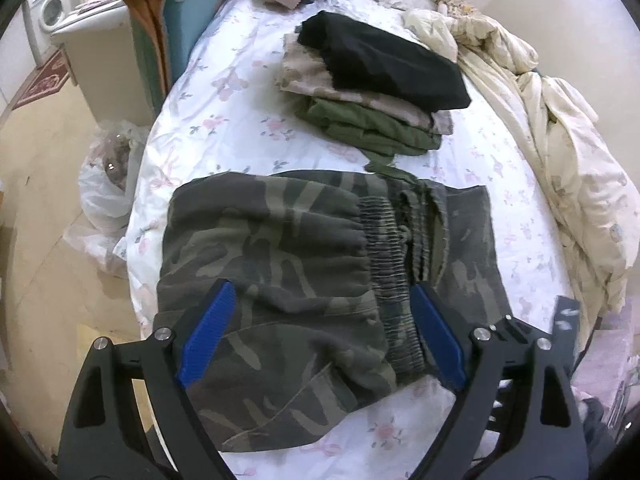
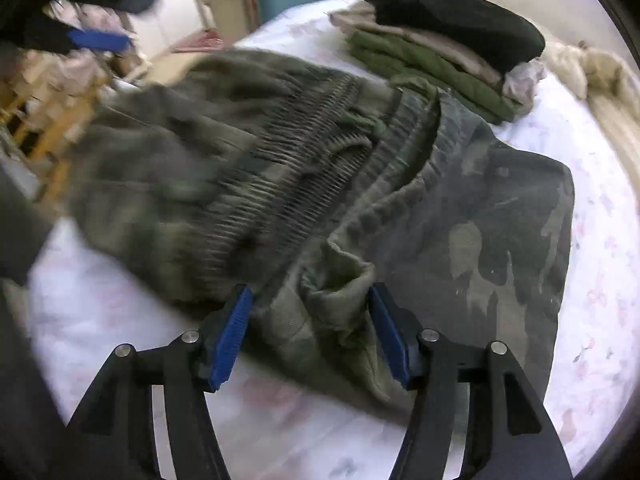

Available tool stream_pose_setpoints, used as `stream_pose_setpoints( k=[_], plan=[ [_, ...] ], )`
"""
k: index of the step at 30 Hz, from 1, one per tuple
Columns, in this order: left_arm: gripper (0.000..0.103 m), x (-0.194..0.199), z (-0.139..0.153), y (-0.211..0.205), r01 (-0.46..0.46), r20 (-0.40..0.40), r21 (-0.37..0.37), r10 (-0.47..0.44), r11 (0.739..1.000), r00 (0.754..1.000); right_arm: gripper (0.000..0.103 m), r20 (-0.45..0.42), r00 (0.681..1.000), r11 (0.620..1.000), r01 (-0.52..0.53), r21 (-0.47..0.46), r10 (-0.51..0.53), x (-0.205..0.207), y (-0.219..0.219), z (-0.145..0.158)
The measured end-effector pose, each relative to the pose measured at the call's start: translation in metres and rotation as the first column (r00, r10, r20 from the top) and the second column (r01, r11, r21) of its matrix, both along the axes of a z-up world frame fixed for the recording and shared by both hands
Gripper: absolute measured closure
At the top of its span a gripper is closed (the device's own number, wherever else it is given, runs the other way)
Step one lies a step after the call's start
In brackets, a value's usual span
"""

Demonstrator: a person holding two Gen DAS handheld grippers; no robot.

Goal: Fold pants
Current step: 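Grasp the drawstring waistband with the right tool, fold it over the cuffs, release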

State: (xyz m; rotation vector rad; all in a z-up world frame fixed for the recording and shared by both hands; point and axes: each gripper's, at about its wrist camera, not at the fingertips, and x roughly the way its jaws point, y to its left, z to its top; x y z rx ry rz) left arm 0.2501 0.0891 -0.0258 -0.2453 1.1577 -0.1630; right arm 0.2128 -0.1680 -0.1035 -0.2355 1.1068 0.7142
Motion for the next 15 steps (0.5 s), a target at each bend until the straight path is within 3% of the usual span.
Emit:
stream_pose_setpoints(
  k=[2, 4, 6, 9, 13, 15],
  plan=[
    [0.016, 0.001, 0.003, -0.004, 0.007, 0.020, 0.025, -0.007, 1.000, 1.000, 0.044, -0.003, 1.000, 0.993, 0.001, 0.119, -0.001, -0.001, -0.010, 0.020],
    [0.016, 0.002, 0.005, -0.004, -0.005, 0.030, 0.040, 0.004, 0.999, 1.000, 0.051, 0.029, 0.990, 0.976, 0.128, 0.176, -0.135, 0.019, -0.024, 0.035],
    [0.016, 0.004, 0.004, -0.002, -0.029, 0.021, 0.026, 0.028, 0.999, 0.999, 0.080, -0.009, 0.959, 0.944, 0.280, 0.172, -0.283, 0.051, -0.034, 0.034],
    [0.016, 0.005, 0.001, 0.001, -0.049, -0.004, -0.014, 0.049, 0.999, 0.999, 0.084, 0.031, 0.891, 0.888, 0.448, 0.103, -0.453, 0.100, -0.039, 0.021],
    [0.016, 0.006, -0.003, 0.000, -0.041, -0.001, 0.022, 0.041, 0.999, 0.999, 0.086, -0.076, 0.837, 0.832, 0.547, 0.094, -0.541, 0.145, -0.040, -0.017],
    [0.016, 0.008, -0.004, 0.002, -0.045, -0.009, 0.022, 0.045, 0.999, 0.999, 0.086, -0.162, 0.867, 0.858, 0.493, 0.148, -0.470, 0.159, -0.019, -0.036]
  ],
)
